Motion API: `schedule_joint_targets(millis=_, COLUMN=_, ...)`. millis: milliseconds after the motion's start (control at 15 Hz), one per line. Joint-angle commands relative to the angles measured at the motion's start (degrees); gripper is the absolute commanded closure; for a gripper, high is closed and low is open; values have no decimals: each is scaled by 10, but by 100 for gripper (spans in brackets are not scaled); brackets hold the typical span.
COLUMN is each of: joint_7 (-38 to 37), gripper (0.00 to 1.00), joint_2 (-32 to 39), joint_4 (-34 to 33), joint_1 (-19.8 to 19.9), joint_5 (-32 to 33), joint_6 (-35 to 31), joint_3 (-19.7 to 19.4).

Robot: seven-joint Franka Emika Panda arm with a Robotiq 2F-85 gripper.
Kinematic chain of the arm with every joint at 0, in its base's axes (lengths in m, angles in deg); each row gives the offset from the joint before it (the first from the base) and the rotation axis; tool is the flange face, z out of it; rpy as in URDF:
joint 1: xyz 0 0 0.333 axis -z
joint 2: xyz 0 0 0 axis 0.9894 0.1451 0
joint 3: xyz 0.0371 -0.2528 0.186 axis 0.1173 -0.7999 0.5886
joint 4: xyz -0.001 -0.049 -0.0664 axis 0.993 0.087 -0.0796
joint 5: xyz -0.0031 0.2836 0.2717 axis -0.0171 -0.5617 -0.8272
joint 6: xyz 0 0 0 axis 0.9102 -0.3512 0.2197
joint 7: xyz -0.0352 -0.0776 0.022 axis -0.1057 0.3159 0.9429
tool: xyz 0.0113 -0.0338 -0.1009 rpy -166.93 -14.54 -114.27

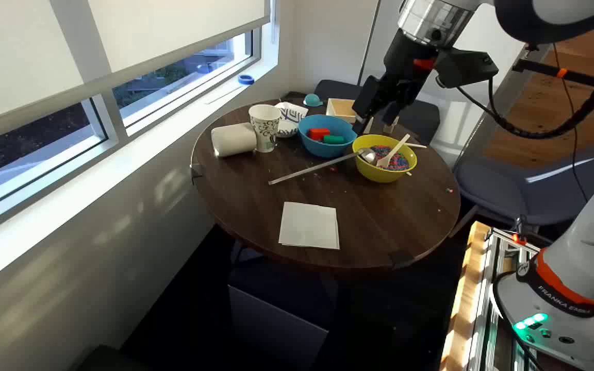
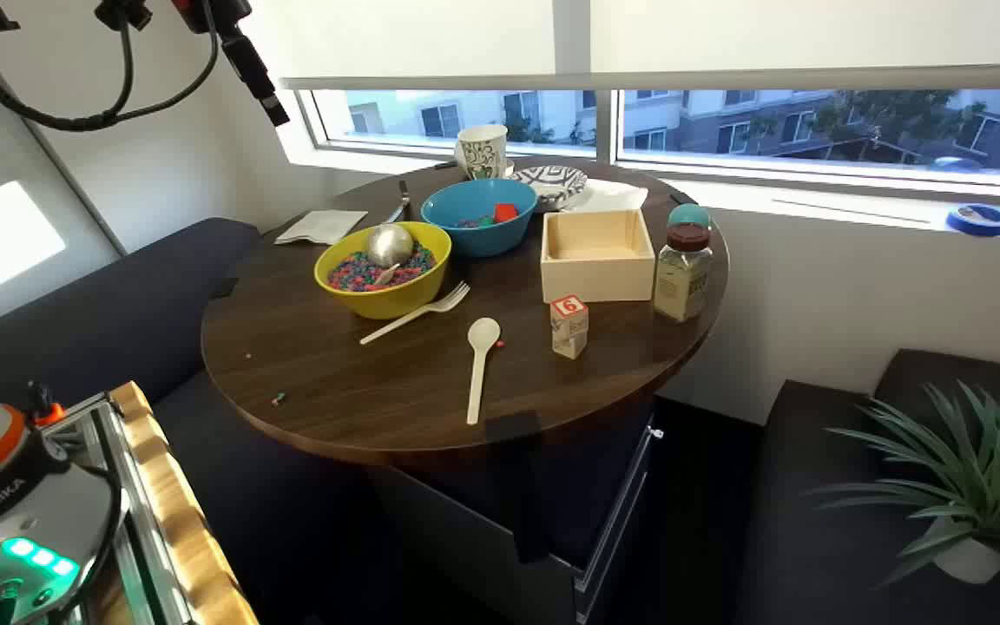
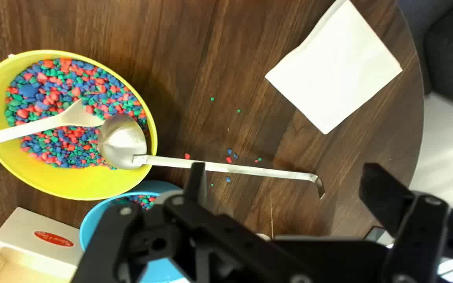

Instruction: Pick up the red rectangular block from the blue bowl and put it in the square open box, pick up the green rectangular block from the blue bowl and put it in the square open box

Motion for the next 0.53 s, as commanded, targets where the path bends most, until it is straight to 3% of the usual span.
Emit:
schedule_joint_targets(millis=0, joint_7=-2, gripper=0, joint_2=1, joint_4=-1, joint_1=-6, joint_5=3, joint_6=2, joint_3=-5)
schedule_joint_targets(millis=267, joint_7=-2, gripper=0, joint_2=1, joint_4=-1, joint_1=-6, joint_5=3, joint_6=2, joint_3=-5)
schedule_joint_targets(millis=400, joint_7=54, gripper=0, joint_2=10, joint_4=-1, joint_1=-6, joint_5=18, joint_6=-19, joint_3=-23)
schedule_joint_targets(millis=467, joint_7=117, gripper=0, joint_2=16, joint_4=-5, joint_1=-10, joint_5=28, joint_6=-26, joint_3=-41)
